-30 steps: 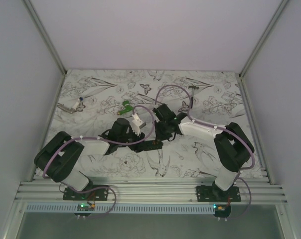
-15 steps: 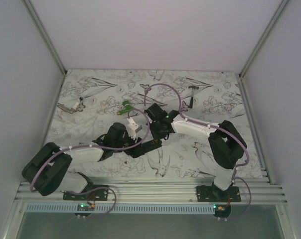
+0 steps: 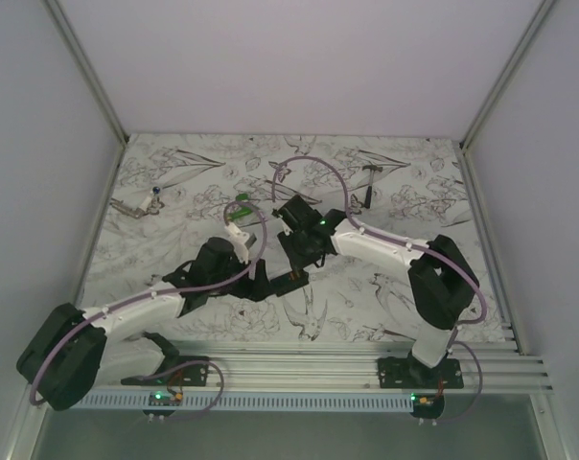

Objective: Snap on the fuse box
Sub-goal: Install the fuse at the fuse box base.

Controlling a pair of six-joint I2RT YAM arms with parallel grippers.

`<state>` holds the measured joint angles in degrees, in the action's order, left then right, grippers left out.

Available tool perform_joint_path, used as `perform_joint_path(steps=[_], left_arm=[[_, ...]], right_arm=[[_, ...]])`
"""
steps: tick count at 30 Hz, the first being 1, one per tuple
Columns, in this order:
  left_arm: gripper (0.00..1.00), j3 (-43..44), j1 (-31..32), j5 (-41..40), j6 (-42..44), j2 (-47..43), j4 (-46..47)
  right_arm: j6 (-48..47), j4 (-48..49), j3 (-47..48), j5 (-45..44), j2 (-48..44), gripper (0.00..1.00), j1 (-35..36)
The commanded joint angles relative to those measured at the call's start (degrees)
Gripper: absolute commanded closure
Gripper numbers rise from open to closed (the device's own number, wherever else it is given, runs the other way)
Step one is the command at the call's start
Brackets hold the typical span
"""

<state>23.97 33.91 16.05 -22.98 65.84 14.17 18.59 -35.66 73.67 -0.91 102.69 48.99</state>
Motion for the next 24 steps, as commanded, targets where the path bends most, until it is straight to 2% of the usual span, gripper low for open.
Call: perform_joint_path(steps=[1, 5, 9, 24], left_arm=[[0.21, 2.2, -0.2, -5.2, -13.8, 1.5, -5.6], [0.12, 2.1, -0.7, -6.8, -21.8, 1.9, -5.7], [0.10, 1.9, -1.5, -6.4, -25.3, 1.8, -6.0], [0.09, 3.0, -3.2, -4.7, -27.0, 4.1, -6.8]], right_arm=[[-1.4, -2.4, 3.4, -2.0, -1.5, 0.68, 0.4], [-1.6, -4.4, 4.2, -1.2, 0.5, 0.78, 0.4], [-1.4, -5.3, 4.6, -0.1, 1.9, 0.83, 0.4], [-1.0, -8.0, 6.7, 1.1, 5.6, 0.91, 0.4]])
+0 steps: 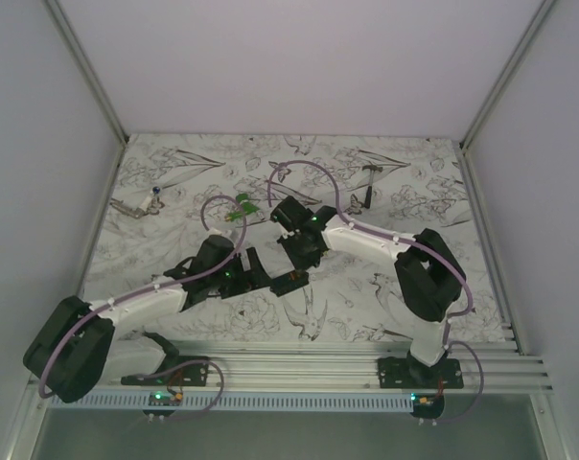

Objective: Snap on the fuse box
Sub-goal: Install the fuse at the fuse box base.

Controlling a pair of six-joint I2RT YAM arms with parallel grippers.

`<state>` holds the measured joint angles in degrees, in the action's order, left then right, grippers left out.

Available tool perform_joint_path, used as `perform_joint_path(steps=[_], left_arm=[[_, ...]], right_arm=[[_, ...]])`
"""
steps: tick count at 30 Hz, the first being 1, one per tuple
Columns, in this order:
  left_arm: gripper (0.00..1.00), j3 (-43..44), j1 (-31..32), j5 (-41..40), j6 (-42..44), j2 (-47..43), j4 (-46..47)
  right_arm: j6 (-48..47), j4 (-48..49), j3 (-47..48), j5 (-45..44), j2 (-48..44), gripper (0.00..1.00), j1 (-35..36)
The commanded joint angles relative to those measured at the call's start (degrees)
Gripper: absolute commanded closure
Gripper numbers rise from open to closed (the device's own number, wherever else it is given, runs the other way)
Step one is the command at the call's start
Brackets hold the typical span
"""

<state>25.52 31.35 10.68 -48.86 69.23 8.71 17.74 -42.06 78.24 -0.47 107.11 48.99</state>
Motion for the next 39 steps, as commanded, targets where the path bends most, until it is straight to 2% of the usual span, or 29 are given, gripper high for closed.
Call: perform_joint_path(steps=[1, 5, 14, 27, 34, 39], left_arm=[[0.09, 1.5, -0.7, 0.8, -1.1, 0.8, -1.4], [0.09, 1.6, -1.1, 1.3, -1.3, 0.9, -1.5], [0.09, 3.3, -1.4, 4.0, -2.1, 3.0, -1.9], [0.20, 6.4, -1.4, 6.9, -6.4, 10.1, -1.8], [0.35, 7.7, -1.3, 7.4, -8.1, 11.7, -1.3], [0.53, 8.4, -1.1, 8.4, -9.1, 13.8, -0.6]], right_arm=[[-0.1, -2.0, 2.2, 0.6, 1.5, 0.92, 0.4], [0.1, -3.9, 2.7, 1.4, 2.6, 0.96, 0.5], [0.4, -5.0, 3.7, 1.4, 2.1, 0.95, 0.4], [1.7, -4.8, 4.1, 2.5, 2.1, 0.92, 0.4], [2.4, -4.3, 3.5, 2.9, 2.2, 0.92, 0.4], [3.0, -4.3, 2.4, 4.1, 2.9, 0.94, 0.3]])
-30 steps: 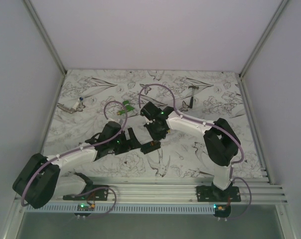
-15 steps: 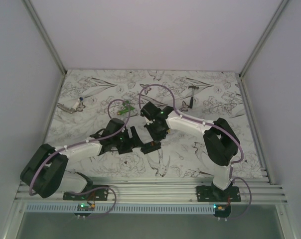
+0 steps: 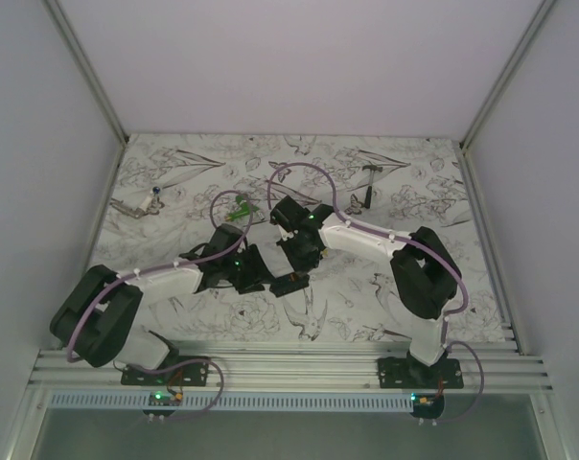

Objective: Snap on the fuse box
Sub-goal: Install the fuse at the fuse box base.

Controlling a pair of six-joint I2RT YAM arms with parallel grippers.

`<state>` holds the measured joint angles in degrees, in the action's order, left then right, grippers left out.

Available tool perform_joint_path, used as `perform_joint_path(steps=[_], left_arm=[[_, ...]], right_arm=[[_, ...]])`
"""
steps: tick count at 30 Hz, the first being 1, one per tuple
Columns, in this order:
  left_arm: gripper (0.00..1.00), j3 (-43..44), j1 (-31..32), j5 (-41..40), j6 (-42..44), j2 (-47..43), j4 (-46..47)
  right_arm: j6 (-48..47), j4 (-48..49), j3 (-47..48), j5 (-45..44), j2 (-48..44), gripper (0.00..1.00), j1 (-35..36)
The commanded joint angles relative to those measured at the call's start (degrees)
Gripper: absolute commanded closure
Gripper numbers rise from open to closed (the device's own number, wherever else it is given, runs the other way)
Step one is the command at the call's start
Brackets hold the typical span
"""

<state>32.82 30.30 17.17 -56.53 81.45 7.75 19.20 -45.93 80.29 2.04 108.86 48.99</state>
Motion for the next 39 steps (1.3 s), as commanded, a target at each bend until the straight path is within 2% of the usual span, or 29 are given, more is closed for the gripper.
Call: perform_joint_path(steps=[1, 4, 10, 18, 22, 29, 33, 37, 39], left_arm=[[0.55, 1.2, 0.0, 2.2, -1.7, 2.0, 0.5], [0.63, 1.3, 0.1, 2.6, -2.2, 2.9, 1.0], [0.68, 1.0, 0.2, 2.6, -2.7, 3.6, 1.2], [0.70, 0.5, 0.2, 2.5, -3.1, 3.8, 1.2], [0.70, 0.3, 0.1, 2.5, -3.2, 3.9, 1.2], [0.71, -0.5, 0.0, 2.1, -3.5, 3.0, 1.1], [0.71, -0.9, 0.0, 2.0, -3.4, 2.1, 1.2], [0.68, -0.9, -0.1, 1.6, -3.3, 1.0, 1.2], [0.66, -0.8, -0.2, 1.6, -3.3, 0.4, 1.1]], right_arm=[[1.7, -0.5, 0.1, 1.7, 1.3, 0.94, 0.3], [1.9, -1.0, -0.5, 2.1, 2.1, 0.97, 0.4], [2.2, -2.5, -3.9, 0.4, 5.0, 1.00, 0.3], [2.9, -0.8, -11.4, -2.7, 8.0, 1.00, -0.7], [2.9, 0.2, -11.7, -3.3, 10.1, 1.00, -1.1], [3.6, -1.3, -12.5, -9.5, 14.3, 1.00, -1.3], [2.7, -0.9, -11.9, -10.0, 11.0, 1.00, -0.8], [0.6, 2.0, -8.7, -3.8, 4.3, 1.00, -0.1], [0.1, 3.5, -6.7, -1.4, 1.0, 0.96, 0.1]])
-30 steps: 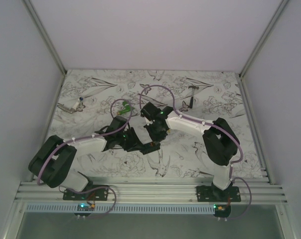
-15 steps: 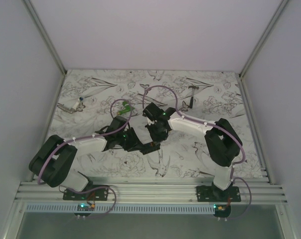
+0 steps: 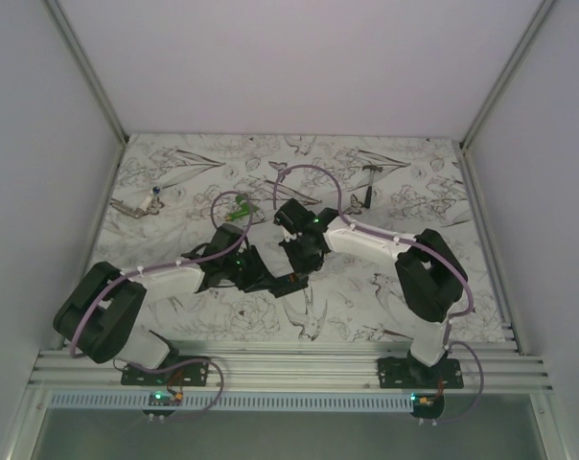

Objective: Snap on the fuse box
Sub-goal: Install the fuse at the fuse box base.

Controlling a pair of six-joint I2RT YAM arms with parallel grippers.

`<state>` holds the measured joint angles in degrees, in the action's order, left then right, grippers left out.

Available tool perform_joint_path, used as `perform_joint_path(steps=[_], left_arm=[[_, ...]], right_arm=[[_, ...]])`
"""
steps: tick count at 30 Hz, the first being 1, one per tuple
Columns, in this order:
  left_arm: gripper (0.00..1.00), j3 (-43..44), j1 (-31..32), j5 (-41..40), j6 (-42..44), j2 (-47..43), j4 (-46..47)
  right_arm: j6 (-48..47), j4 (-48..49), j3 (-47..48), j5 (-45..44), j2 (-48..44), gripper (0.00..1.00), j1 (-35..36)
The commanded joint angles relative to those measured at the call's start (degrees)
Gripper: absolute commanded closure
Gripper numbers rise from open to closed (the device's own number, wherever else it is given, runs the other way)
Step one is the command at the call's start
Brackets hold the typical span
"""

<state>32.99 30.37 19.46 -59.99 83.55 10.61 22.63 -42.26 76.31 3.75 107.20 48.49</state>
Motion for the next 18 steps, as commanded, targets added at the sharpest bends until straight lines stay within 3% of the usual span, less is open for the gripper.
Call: perform_joint_path(steps=[1, 8, 18], left_arm=[[0.65, -0.9, -0.2, -0.7, 0.2, -2.1, -1.7], [0.57, -1.0, -0.2, -0.9, 0.6, -4.1, -1.9], [0.49, 0.1, -0.2, 0.0, 1.2, -2.5, -2.4]], right_arm=[[-3.5, 0.6, -2.0, -2.3, 0.6, 0.94, 0.6], [-4.3, 2.5, 2.5, -1.0, -5.6, 0.81, 0.6], [-2.6, 2.9, 2.0, -2.0, -2.4, 0.81, 0.5]])
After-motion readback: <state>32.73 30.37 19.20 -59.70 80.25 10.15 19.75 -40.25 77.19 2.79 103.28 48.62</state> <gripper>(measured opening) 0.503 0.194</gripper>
